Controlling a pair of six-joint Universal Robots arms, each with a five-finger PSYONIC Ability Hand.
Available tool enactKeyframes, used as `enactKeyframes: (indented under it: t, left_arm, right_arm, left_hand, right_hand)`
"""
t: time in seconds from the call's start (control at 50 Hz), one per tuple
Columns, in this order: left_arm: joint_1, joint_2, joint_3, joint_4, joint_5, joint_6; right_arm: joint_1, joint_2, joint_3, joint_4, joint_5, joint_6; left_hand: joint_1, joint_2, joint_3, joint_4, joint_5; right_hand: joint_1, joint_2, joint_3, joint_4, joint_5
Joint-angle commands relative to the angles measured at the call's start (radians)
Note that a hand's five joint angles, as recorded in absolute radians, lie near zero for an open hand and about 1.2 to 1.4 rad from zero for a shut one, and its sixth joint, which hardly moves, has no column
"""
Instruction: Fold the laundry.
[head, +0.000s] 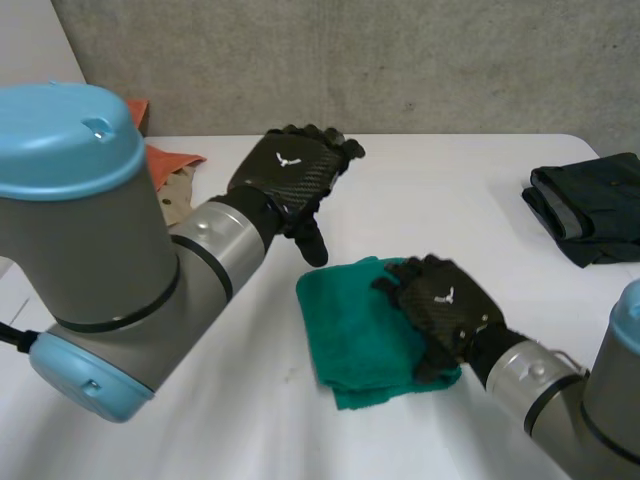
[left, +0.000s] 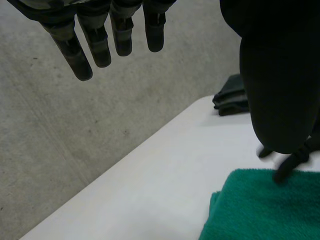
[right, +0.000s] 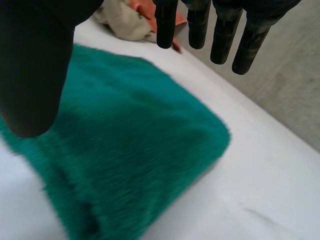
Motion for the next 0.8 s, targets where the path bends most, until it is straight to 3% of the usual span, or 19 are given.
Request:
enactKeyframes:
  t: [0.02,0.48,0.8]
  left_arm:
    - [0.01,0.003,-0.005,-0.002,0.005,-0.037]
    - [0.001,-0.005,-0.026,-0.008,0.04,-0.037]
    - [0.002,0.01,-0.028,-0.04,0.217,-0.037]
  right_arm:
    - [0.018,0.097,0.012,-0.044,-0.031,-0.004]
    - [0.069,0.275,-0.073,-0.145,-0.01,-0.1]
    - [0.072,0.321,-0.151,-0.153,-0.008,-0.102]
  left_hand:
    - [-0.003,-0.002,-0.007,0.001,-0.016]
    - [-0.006,-0.005,-0.01,-0.002,-0.019]
    - [0.0,0.001,-0.004,0.004,-0.013]
  right_hand:
    - [-0.02,-0.048,-0.04,-0.061,-0.069]
    - [-0.02,-0.048,-0.04,-0.061,-0.069]
    - [-0.02,-0.048,-0.04,-0.061,-0.069]
